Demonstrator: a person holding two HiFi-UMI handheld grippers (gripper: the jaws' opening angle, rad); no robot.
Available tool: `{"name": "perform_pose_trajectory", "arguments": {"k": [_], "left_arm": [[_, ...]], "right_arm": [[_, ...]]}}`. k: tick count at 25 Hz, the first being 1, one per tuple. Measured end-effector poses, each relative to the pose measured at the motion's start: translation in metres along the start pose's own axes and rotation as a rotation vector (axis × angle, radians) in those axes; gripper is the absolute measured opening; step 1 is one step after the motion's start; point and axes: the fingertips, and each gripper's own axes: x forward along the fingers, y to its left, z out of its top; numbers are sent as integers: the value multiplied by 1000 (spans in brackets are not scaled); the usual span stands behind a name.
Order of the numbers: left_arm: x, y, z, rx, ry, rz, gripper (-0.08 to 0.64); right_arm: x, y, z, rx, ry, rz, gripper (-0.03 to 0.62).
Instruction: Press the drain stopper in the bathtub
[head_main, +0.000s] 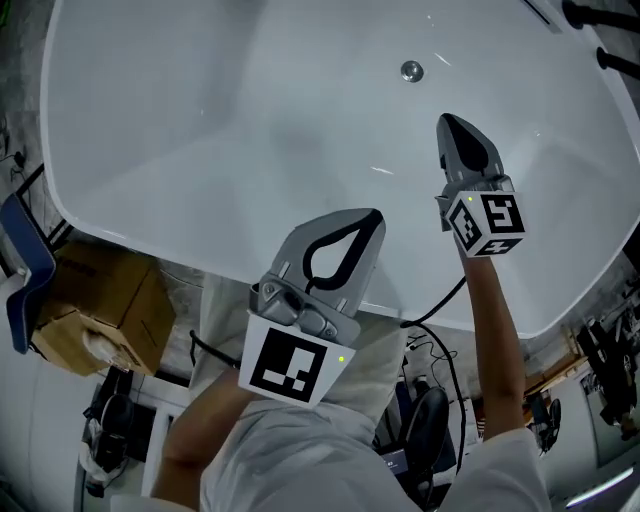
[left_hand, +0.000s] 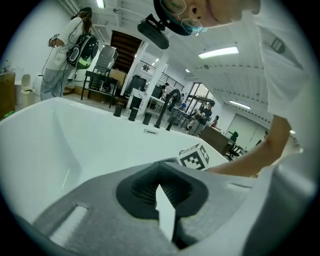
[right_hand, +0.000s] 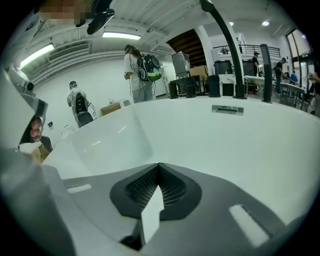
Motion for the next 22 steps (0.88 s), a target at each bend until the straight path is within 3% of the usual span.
{"name": "perform_pose_trajectory", "arguments": {"k": [7, 22], "left_arm": [[31, 36, -38, 5, 53, 13, 0], [99, 69, -85, 22, 117, 8, 0]], "right_arm": [[67, -43, -61, 44, 45, -96, 2], [199, -143, -163, 132, 158, -195, 3]]}}
